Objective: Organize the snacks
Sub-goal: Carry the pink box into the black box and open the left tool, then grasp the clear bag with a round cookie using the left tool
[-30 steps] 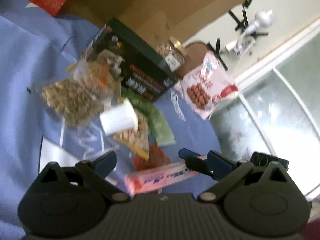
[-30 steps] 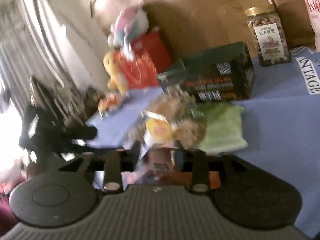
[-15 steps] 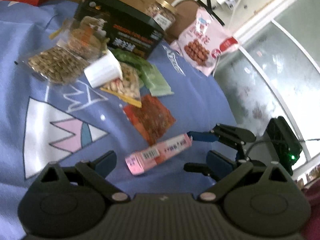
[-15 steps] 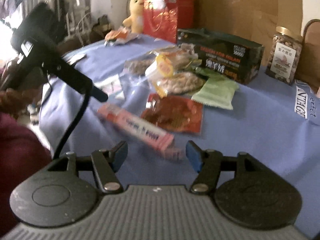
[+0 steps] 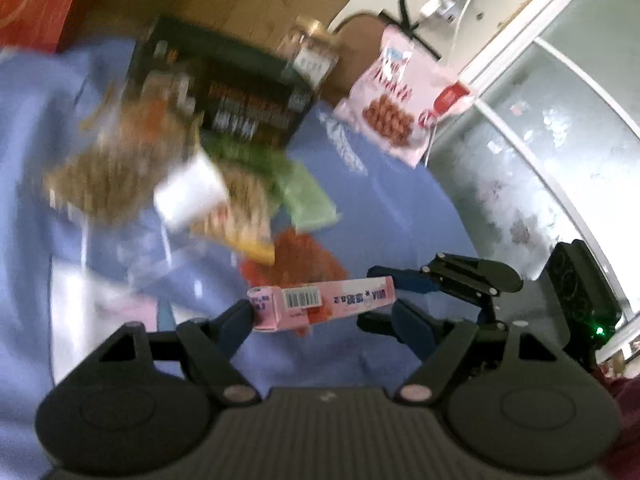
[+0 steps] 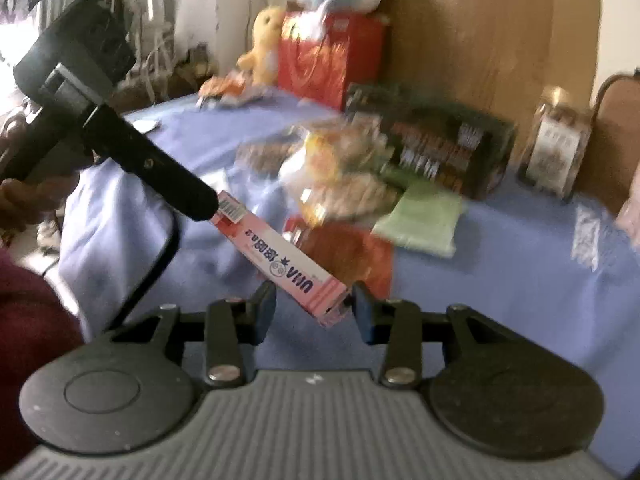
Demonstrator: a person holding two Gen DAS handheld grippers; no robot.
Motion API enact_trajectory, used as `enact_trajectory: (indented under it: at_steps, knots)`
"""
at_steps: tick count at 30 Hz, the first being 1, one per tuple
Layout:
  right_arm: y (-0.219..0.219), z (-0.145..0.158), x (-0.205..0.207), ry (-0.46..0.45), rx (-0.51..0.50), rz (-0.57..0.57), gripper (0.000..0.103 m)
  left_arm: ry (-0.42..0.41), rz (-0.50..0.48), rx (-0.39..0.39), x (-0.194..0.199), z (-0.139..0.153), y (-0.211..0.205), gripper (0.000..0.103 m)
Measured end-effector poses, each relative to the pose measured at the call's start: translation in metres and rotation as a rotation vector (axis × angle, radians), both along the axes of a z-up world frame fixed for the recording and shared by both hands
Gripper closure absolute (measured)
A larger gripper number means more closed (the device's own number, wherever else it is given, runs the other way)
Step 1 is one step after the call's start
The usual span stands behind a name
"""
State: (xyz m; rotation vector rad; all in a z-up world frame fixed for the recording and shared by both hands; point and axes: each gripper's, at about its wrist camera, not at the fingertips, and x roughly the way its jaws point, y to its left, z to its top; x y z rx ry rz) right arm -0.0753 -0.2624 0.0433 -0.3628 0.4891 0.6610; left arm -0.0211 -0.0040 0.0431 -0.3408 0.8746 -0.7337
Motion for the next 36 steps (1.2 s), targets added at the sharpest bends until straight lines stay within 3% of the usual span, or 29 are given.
enact_trajectory:
  at_steps: [8, 11, 15, 17, 20, 24, 26, 29, 34, 36]
  knots:
    - [0.022, 0.041, 0.074, -0.218, 0.101, -0.128, 0.059, -0.236, 0.093, 0.049, 0.088, 0.061, -0.008, 0.023]
    - [0.029, 0.05, 0.117, -0.235, 0.13, -0.172, 0.058, -0.236, 0.155, 0.047, 0.134, 0.065, -0.008, 0.023]
    - [0.04, 0.046, 0.164, -0.204, 0.115, -0.258, 0.048, -0.191, 0.195, 0.027, 0.181, 0.049, -0.009, 0.016]
    - [0.043, 0.041, 0.176, -0.201, 0.094, -0.307, 0.047, -0.158, 0.224, 0.034, 0.19, 0.042, -0.008, 0.015]
    - [0.031, 0.039, 0.158, -0.196, 0.17, -0.321, 0.046, -0.188, 0.229, -0.041, 0.173, 0.046, 0.014, 0.014]
    - [0.024, 0.03, 0.137, -0.072, 0.284, -0.25, 0.043, -0.204, 0.307, -0.073, 0.14, 0.045, 0.052, 0.006]
    - [0.03, 0.021, 0.134, 0.041, 0.33, -0.167, 0.043, -0.159, 0.356, -0.058, 0.134, 0.031, 0.066, 0.006]
    - [0.049, 0.008, 0.147, 0.171, 0.321, -0.117, 0.044, -0.063, 0.405, -0.025, 0.139, 0.006, 0.074, 0.006]
    - [0.066, -0.008, 0.186, 0.329, 0.307, -0.173, 0.044, 0.019, 0.391, -0.008, 0.147, -0.02, 0.072, 0.007]
    - [0.068, -0.012, 0.199, 0.393, 0.32, -0.175, 0.044, 0.054, 0.372, -0.007, 0.152, -0.028, 0.065, 0.013]
